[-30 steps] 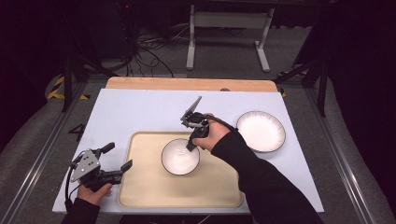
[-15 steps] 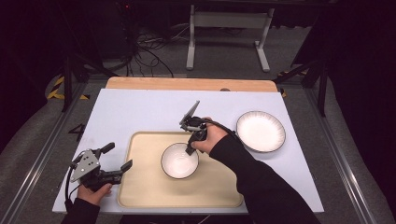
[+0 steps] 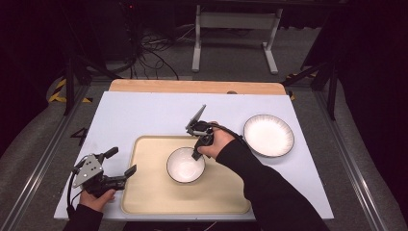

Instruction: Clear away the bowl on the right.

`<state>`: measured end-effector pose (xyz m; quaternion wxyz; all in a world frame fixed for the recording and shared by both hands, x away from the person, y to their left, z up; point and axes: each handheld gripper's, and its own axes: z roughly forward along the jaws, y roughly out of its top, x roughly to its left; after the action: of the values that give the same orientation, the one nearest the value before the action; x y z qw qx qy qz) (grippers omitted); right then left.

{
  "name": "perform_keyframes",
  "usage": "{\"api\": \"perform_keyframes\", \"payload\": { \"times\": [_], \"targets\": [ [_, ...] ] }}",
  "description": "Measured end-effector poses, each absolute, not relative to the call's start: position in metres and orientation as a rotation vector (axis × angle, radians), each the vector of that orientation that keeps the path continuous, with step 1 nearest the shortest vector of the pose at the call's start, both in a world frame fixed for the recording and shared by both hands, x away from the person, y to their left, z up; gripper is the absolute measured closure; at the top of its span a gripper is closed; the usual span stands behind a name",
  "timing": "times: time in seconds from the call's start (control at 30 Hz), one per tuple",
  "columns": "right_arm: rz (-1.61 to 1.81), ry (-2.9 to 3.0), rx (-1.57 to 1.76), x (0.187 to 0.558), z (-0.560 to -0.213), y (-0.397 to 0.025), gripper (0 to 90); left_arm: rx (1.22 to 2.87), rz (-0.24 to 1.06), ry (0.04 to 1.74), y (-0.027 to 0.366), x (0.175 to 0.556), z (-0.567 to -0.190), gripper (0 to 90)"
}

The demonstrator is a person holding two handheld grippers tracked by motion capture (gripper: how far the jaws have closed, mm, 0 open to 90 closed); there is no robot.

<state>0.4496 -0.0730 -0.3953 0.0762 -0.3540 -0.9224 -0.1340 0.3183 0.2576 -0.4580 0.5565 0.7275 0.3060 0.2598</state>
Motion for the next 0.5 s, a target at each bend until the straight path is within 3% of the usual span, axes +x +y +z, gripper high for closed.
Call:
{"api": "perform_keyframes", "payload": {
  "times": [0.2,0.5],
  "targets": [
    [-0.396,-2.764,-1.071,0.4499,-0.3972,-0.0730,77.7,1.716,0.612,0.722,0.2576,0.3184,-0.4581,10.8],
    [-0.467,-2.840,-1.047,0.4454,-0.3879,-0.0742,56.5,1.719,0.610,0.720,0.2577,0.3189,-0.4581,10.8]
  ]
}}
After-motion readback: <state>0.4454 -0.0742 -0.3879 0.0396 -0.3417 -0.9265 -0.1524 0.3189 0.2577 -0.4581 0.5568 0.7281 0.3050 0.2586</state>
